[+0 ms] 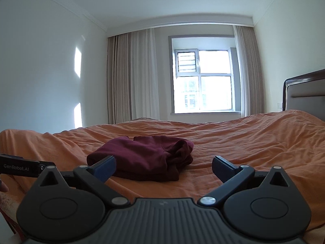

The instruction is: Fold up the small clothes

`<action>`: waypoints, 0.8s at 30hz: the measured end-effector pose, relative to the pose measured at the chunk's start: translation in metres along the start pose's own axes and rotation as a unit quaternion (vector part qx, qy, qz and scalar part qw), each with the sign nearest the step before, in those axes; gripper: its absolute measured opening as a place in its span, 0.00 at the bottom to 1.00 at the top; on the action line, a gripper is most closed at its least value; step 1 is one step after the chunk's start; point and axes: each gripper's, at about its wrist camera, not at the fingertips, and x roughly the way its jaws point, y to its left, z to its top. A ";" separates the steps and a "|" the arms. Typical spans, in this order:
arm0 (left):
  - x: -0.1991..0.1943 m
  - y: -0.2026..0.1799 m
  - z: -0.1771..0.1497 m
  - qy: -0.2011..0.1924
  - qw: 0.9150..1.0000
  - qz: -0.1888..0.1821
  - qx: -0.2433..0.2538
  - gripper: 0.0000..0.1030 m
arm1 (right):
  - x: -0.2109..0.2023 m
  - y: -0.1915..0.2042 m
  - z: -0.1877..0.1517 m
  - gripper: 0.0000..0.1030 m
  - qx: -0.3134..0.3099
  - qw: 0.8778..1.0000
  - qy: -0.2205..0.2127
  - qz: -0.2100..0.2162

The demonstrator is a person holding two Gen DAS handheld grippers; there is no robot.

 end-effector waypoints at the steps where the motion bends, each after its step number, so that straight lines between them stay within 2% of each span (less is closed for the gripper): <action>1: -0.001 0.002 -0.003 -0.001 1.000 0.000 0.000 0.99 | -0.003 0.002 -0.003 1.00 0.000 1.000 -0.002 -0.004; 8: -0.002 0.008 -0.014 -0.001 1.000 -0.001 -0.003 0.99 | -0.006 0.004 -0.011 1.00 -0.002 1.000 -0.006 -0.013; 15: -0.003 0.008 -0.010 -0.017 1.000 0.001 -0.002 0.99 | 0.001 0.003 -0.015 1.00 -0.003 1.000 0.012 -0.011; 24: -0.003 0.007 -0.009 -0.018 1.000 0.000 0.000 0.99 | 0.003 0.001 -0.016 1.00 -0.004 1.000 0.016 -0.009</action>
